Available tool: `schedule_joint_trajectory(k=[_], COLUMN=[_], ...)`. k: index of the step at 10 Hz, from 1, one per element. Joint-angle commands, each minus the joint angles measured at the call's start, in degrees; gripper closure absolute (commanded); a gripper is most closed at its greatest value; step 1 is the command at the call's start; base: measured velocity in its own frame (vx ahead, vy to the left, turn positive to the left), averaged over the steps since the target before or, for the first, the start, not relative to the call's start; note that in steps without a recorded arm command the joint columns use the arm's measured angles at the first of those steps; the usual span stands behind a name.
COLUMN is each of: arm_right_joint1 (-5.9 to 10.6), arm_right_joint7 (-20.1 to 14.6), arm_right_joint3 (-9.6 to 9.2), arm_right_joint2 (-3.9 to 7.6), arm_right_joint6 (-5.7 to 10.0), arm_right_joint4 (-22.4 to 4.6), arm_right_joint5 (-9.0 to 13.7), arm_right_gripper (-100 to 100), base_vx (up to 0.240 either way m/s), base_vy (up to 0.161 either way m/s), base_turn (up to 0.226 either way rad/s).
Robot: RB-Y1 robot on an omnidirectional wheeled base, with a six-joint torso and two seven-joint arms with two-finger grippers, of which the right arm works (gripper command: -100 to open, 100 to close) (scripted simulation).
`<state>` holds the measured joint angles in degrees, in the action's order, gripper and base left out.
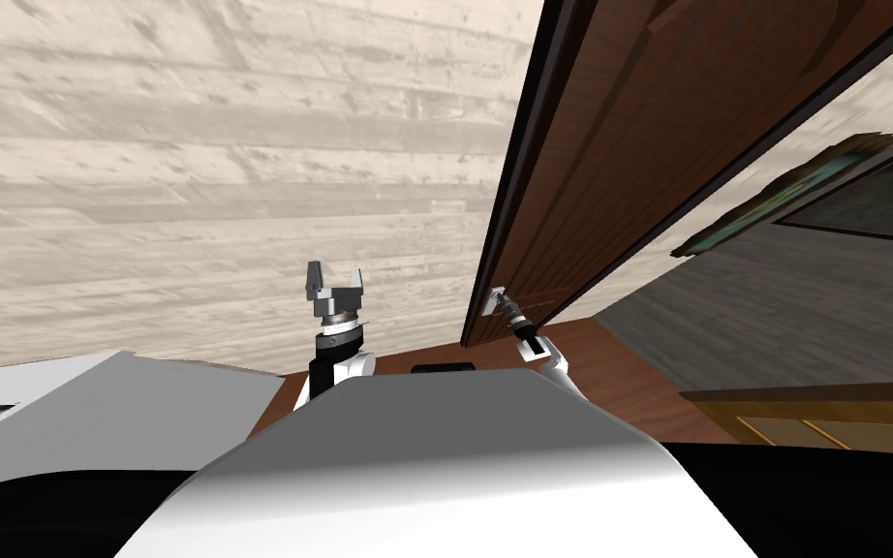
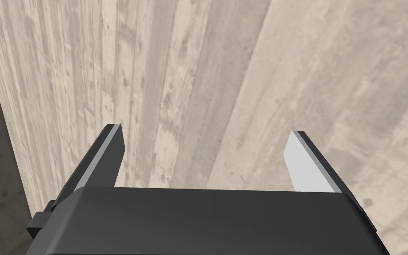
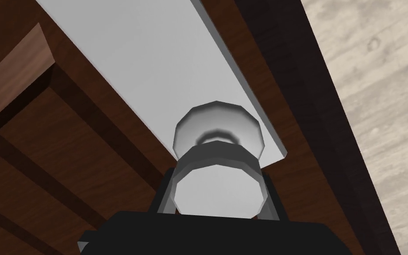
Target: Pull the door open
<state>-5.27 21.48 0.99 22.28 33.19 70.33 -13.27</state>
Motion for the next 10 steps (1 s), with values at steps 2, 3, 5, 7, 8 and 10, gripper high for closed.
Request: schedule_joint_trajectory(k=[2, 3, 5, 7, 8, 10], arm_right_joint1=[0.79, 0.79, 1.41, 2.67, 2.67, 3.36], arm_right_joint7=[-4.1, -4.4, -6.7, -10.4, -11.3, -13.7], arm_right_joint3=[-1.33, -1.33, -1.81, -2.8, -2.8, -3.33], arm_right_joint2=[-0.62, -0.62, -0.74, -0.97, -0.97, -1.1], arm_right_joint6=[-0.19, -0.19, -0.35, -0.68, -0.68, -0.85], arm_right_joint4=[-0.9, -0.9, -1.4, -2.4, -2.4, -2.9], arm_right_joint5=[2.2, 2.2, 3.7, 6.7, 6.7, 8.4], arm_right_gripper=[100, 100, 100, 100, 100, 100], base_vx=[-0.062, -0.05, -0.046, -0.057, -0.067, -0.071], base_vy=[-0.052, -0.043, -0.035, -0.051, -0.049, -0.04], base_turn=[0.048, 0.034, 0.047, 0.076, 0.049, 0.048])
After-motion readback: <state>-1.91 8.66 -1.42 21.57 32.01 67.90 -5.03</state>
